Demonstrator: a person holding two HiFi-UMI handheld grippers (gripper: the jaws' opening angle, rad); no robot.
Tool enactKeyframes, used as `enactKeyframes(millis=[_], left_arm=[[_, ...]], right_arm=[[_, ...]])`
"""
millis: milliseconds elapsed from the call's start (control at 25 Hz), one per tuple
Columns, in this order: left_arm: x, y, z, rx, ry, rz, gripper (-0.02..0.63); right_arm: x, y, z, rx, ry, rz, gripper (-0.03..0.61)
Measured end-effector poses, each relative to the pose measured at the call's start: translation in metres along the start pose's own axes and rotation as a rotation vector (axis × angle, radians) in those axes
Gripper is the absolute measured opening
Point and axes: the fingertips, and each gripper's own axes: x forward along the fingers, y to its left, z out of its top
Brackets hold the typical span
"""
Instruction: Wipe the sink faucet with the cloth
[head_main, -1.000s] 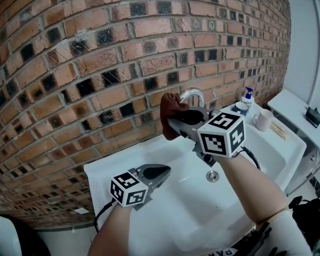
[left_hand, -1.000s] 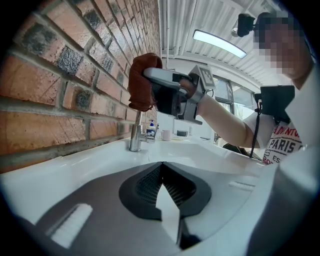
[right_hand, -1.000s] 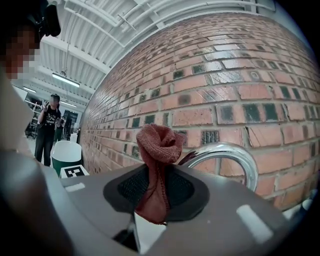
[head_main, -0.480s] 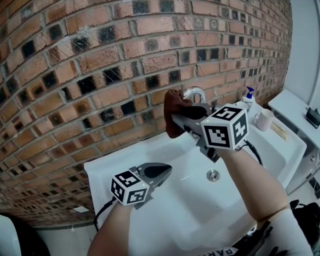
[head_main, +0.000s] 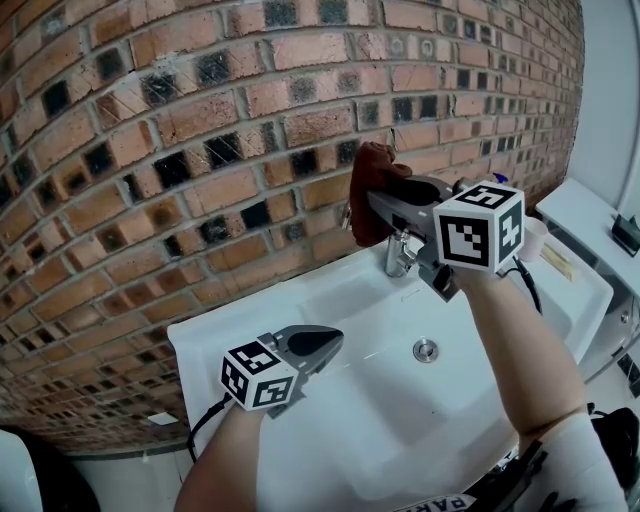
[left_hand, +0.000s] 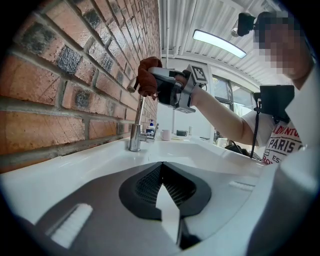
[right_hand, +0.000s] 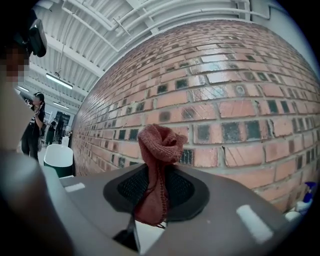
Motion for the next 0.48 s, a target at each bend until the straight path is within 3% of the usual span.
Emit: enactKeyframes(millis=[480], left_arm=[[0.000,0.000,0.001,0.000,0.002,0.000,0.006]], right_arm=[[-0.025,-0.049,0.005,0.053,-0.062,-0.112,0.095]])
